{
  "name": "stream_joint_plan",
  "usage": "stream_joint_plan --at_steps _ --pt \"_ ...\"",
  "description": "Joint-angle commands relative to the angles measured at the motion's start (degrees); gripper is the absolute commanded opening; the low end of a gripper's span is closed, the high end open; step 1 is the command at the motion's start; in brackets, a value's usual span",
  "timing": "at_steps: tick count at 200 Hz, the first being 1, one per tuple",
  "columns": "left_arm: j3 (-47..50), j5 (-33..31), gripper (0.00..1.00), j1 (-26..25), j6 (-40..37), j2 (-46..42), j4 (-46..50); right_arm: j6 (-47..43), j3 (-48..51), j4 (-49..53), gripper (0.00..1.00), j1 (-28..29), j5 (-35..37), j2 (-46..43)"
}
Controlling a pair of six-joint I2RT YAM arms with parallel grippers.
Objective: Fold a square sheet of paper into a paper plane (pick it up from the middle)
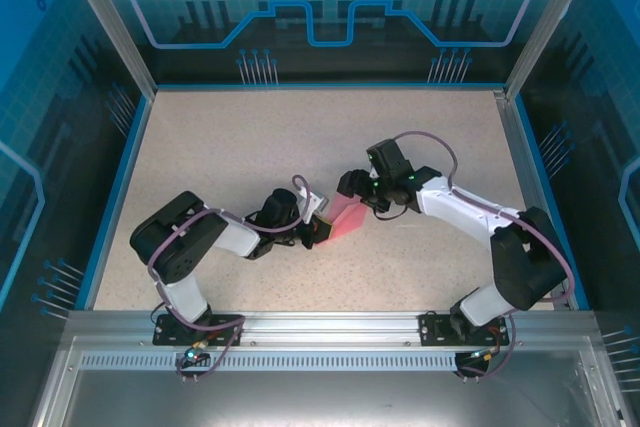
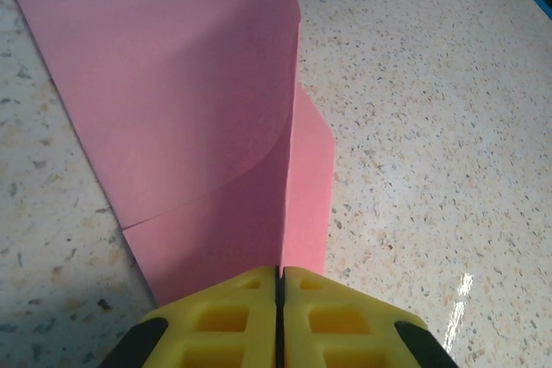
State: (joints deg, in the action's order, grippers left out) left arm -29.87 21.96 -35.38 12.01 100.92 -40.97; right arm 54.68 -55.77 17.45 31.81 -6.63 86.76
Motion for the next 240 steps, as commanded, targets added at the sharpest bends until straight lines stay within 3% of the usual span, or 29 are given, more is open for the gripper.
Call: stream_joint_plan --at_steps 1,37,99,240 --pt "-1.4 2.3 0.09 0.5 6.1 1.0 -2.4 -4.2 2.2 -3.6 0.76 -0.8 1.2 -2.2" --pt "-2.5 2.9 0.08 1.3 10.1 1.6 -0.5 -5.6 5.0 -7.3 0.86 -0.8 0.7 -2.2" --pt "-3.8 5.0 0.07 2.9 14.7 1.9 1.8 -7.3 5.1 -10.3 0.86 -0.7 -3.9 1.4" --pt "-2.8 6.0 0.05 4.6 23.4 3.2 -0.5 3.6 7.7 -15.6 0.60 -0.2 -6.3 9.7"
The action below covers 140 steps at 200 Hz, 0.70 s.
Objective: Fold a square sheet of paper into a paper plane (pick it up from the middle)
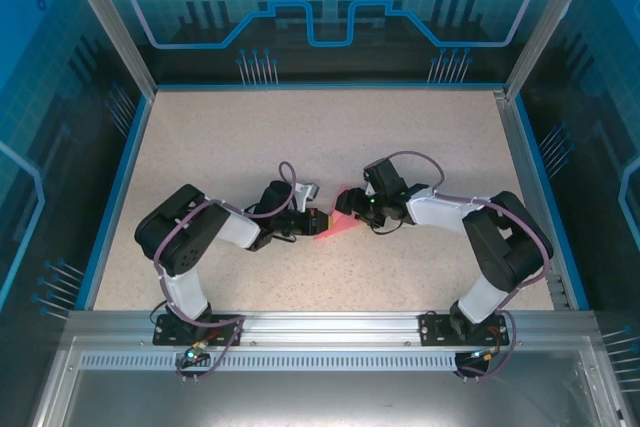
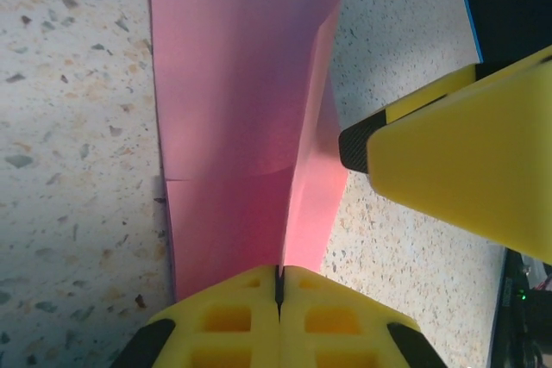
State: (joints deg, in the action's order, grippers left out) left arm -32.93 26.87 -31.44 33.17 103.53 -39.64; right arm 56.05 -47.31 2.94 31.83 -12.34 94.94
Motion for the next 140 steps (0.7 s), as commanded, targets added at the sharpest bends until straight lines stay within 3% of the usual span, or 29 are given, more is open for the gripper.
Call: stream_joint_plan --at_steps 1,32,140 --pt "0.3 1.1 0.05 0.8 2.3 0.5 -1.9 2.2 -0.8 -1.1 0.60 -0.2 -0.7 1.6" --pt "0.8 1.3 0.05 0.9 4.2 0.7 -3.2 3.4 -1.4 -0.6 0.52 -0.1 0.4 2.0" --pt "1.5 1.5 0.07 1.1 8.0 1.3 -4.4 5.4 -4.6 1.8 0.48 -0.1 1.6 4.2"
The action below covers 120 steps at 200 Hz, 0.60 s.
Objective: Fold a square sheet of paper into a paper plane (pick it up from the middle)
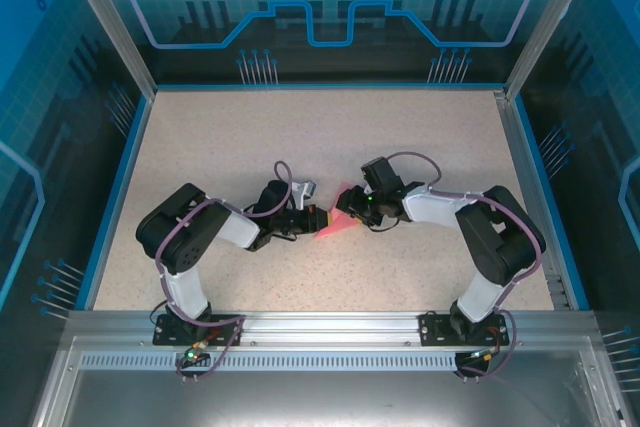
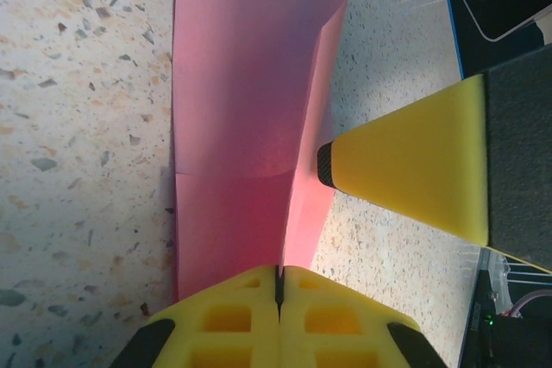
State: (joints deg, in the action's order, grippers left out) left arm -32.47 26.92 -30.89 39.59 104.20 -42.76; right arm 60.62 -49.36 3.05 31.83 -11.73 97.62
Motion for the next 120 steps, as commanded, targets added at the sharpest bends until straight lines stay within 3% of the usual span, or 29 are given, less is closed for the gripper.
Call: stream_joint_plan --at_steps 1,120 --pt "1.0 1.5 0.07 0.6 1.6 0.7 -1.3 0.8 -2.6 1.7 0.48 -0.1 1.0 1.5" --pt "0.1 3.7 0.14 1.4 3.4 1.7 0.4 1.1 -5.4 7.2 0.49 0.2 2.7 4.4"
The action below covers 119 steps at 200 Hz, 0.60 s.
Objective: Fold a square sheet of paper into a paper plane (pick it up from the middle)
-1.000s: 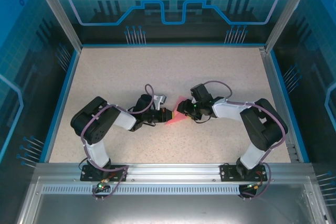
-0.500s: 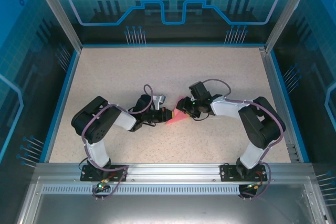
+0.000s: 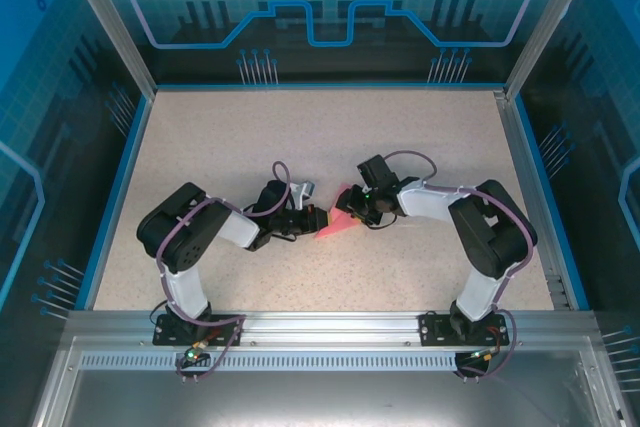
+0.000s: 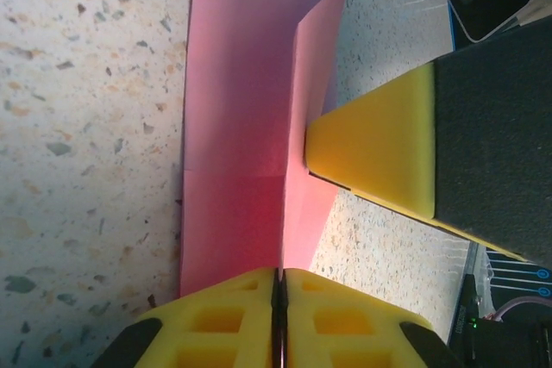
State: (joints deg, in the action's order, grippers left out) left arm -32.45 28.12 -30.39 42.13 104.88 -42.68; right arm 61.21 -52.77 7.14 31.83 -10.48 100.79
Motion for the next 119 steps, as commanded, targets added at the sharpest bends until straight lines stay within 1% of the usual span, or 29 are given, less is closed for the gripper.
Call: stream_joint_plan --at_steps 1,25,57,86,106,119 --pt "0.1 2.6 0.14 0.9 0.8 1.0 0.3 0.5 -2.0 3.2 0.49 0.1 1.4 1.3" --pt "0.2 3.3 0.19 1.8 1.0 -0.1 1.2 0.3 -2.9 5.2 0.50 0.4 2.2 2.0" --pt "0.2 3.0 0.27 3.1 -0.2 -3.2 5.9 0.1 -4.2 8.4 0.51 0.7 3.6 3.1" --pt "0.2 2.3 0.31 4.4 -0.7 -6.2 9.8 0.4 -5.3 11.0 0.51 1.1 5.0 4.3" --pt "-0.2 3.0 0.33 4.9 0.3 -7.4 10.6 0.8 -6.2 12.6 0.51 1.3 5.4 5.3" --pt "-0.5 3.9 0.37 4.9 1.7 -7.8 10.4 1.2 -6.7 13.5 0.51 1.4 5.5 6.0"
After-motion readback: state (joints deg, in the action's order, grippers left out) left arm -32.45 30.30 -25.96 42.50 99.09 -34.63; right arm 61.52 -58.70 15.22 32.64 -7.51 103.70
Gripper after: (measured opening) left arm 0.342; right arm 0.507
